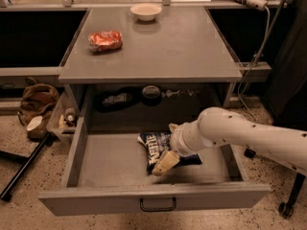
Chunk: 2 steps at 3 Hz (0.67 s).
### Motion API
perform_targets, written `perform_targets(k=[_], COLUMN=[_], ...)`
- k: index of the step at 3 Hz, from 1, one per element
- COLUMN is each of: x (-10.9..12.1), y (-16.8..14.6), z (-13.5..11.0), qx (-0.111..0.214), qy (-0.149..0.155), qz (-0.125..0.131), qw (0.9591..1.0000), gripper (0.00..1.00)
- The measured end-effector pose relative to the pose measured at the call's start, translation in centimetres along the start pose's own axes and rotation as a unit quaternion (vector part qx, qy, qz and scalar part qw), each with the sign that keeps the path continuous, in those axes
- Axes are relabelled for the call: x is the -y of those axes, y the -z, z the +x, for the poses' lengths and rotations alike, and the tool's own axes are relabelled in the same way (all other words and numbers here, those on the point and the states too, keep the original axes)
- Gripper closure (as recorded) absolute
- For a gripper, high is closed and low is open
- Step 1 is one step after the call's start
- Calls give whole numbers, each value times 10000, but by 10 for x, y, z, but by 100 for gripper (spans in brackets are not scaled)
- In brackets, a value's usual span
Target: Pick blue chip bag from top drawer and place on counter
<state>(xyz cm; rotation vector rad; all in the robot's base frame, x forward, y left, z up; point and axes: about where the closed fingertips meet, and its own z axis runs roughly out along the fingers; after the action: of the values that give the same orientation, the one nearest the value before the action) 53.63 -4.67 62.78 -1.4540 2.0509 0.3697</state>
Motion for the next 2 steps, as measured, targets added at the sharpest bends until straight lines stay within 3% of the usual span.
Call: perform_targets(k=[1,2], x=[-7,-10], y=[-29,-30], z=[6,5], qx=[-201,-208], qy=[-115,-89], qz=[-440,-477], qw=[9988,9986], gripper=[18,43])
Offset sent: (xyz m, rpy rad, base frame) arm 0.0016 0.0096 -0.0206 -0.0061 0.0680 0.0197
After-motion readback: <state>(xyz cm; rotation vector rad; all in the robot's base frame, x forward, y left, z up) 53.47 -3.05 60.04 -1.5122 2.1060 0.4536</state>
